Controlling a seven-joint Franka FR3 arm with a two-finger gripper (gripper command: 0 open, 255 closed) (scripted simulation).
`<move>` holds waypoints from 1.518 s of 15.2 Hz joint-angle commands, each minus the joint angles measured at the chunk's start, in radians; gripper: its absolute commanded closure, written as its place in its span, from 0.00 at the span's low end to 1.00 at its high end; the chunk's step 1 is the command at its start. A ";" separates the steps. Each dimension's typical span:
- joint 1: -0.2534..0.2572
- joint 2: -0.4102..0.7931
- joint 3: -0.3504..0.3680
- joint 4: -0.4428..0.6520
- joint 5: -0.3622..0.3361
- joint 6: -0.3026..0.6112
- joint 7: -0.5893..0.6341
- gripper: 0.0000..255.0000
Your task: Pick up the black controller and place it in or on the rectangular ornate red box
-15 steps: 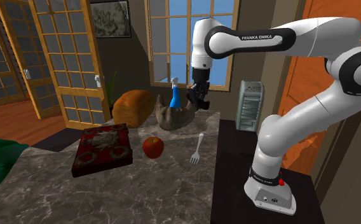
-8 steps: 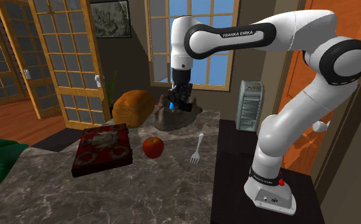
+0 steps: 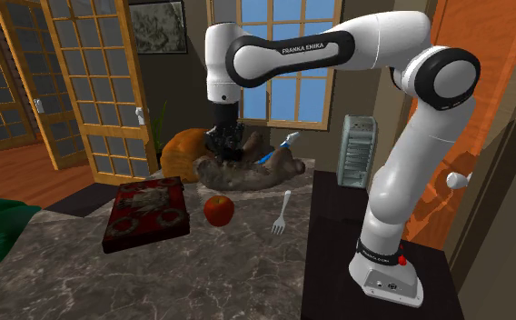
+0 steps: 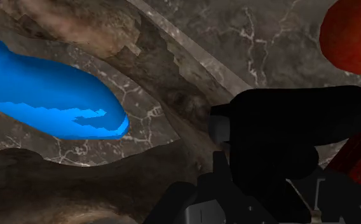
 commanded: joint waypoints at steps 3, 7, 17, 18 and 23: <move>0.015 0.160 0.066 0.166 -0.056 -0.019 0.100 1.00; 0.053 0.338 0.115 0.356 -0.141 -0.055 0.195 1.00; 0.297 0.826 0.122 1.002 -0.373 -0.269 0.334 1.00; 0.289 0.817 0.123 0.973 -0.369 -0.249 0.336 1.00; 0.257 0.785 0.128 0.849 -0.356 -0.160 0.345 1.00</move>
